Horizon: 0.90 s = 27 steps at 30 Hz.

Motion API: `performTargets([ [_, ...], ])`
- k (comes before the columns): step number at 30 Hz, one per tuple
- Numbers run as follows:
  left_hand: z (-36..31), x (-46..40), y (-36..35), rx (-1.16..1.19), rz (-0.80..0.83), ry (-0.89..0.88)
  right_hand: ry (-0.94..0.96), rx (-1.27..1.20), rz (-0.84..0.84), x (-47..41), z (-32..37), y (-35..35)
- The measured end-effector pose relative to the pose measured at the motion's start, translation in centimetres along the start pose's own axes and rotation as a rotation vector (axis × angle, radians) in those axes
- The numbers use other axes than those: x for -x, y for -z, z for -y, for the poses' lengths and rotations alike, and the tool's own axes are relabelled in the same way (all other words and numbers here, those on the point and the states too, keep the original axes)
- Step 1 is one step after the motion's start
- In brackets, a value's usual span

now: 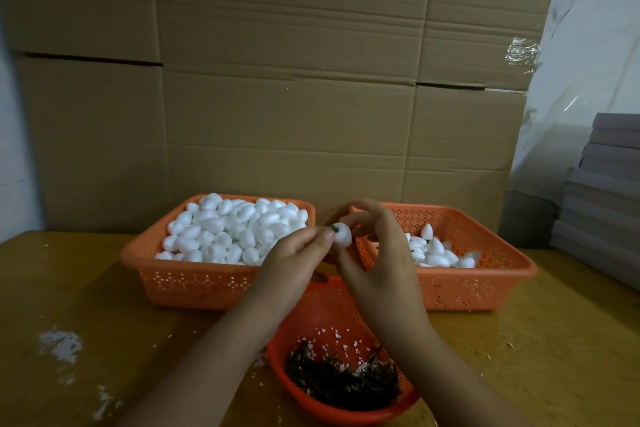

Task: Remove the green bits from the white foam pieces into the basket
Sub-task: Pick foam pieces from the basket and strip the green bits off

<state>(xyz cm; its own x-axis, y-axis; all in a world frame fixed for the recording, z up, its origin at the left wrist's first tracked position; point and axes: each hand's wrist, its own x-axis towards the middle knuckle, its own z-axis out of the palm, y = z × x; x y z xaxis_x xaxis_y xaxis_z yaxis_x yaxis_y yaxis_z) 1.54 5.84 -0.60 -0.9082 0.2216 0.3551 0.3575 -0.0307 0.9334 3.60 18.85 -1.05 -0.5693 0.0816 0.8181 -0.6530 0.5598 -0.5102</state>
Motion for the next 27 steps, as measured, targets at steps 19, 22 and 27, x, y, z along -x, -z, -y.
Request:
performTargets([
  [19,0.48,-0.35,0.32,0.270,-0.012,0.169,-0.009,0.002,0.084,-0.10,0.15,0.15],
  [22,0.26,-0.44,0.20,0.338,0.002,0.205,-0.059,-0.047,0.099,-0.06,-0.12,0.24],
  [27,0.46,-0.52,0.28,0.335,0.003,0.229,-0.114,-0.073,0.068,-0.01,-0.34,0.09],
])
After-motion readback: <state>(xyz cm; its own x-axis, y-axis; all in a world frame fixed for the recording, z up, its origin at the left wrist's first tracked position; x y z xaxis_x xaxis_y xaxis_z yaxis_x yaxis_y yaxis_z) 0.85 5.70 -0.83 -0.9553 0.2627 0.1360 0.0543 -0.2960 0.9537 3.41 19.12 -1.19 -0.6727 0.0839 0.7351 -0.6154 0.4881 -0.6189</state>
